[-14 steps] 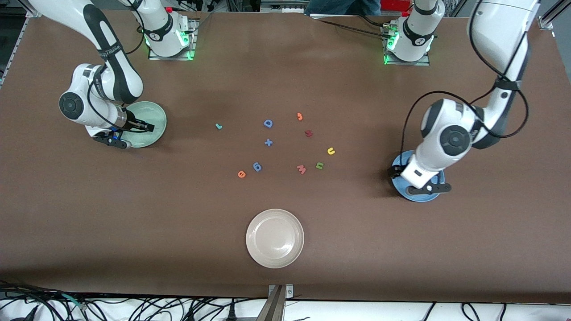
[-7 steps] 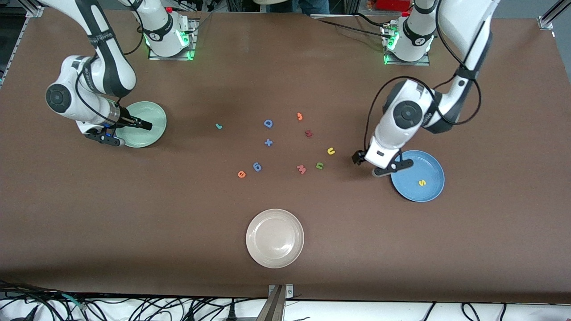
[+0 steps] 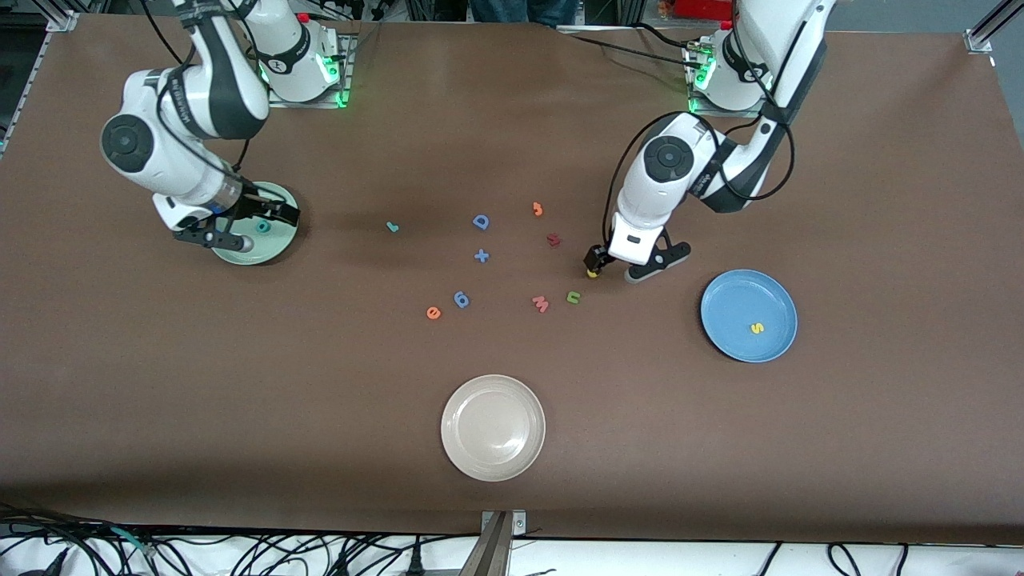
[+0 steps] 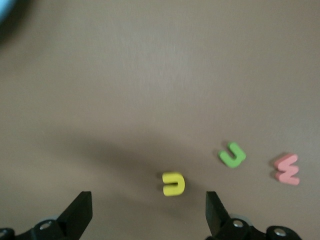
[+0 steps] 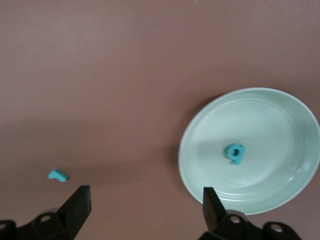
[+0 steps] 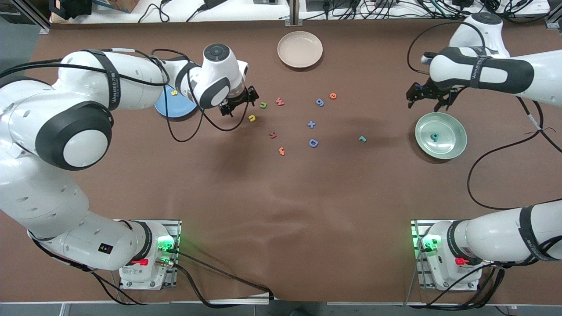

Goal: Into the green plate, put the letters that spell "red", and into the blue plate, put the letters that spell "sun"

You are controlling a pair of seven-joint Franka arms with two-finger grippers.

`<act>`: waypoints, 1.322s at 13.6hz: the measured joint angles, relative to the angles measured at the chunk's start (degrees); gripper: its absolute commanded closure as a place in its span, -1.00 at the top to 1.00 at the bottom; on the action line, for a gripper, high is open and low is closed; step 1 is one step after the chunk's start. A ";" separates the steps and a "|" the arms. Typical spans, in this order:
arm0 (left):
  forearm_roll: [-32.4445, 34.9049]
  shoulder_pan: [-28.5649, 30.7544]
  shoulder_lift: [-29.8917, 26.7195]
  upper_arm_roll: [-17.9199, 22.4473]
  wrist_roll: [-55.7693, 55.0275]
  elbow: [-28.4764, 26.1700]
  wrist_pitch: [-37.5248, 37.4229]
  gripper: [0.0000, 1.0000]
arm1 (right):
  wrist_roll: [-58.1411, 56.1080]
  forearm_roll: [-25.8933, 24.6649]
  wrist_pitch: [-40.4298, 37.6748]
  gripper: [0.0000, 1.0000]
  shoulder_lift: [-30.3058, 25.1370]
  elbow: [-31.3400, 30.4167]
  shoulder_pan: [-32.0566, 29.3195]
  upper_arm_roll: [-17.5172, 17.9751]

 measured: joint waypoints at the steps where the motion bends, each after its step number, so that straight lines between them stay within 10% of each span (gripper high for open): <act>1: 0.00 -0.60 1.17 0.00 -0.81 0.05 0.37 1.00 | -0.12 -0.01 -0.20 0.98 -0.46 0.83 0.05 1.38; 9: 1.75 -0.97 9.49 0.23 -2.76 5.84 1.44 0.95 | -11.57 -0.02 -0.64 0.98 -1.13 3.81 0.05 10.63; 15: 3.74 -0.97 10.31 0.18 -2.84 6.47 1.45 -0.27 | -10.67 0.71 2.30 0.98 -0.64 4.30 0.11 17.38; 18: 3.84 -1.09 10.26 0.06 -2.89 7.05 1.44 -0.47 | -10.30 1.96 4.27 0.93 0.80 4.03 0.06 17.59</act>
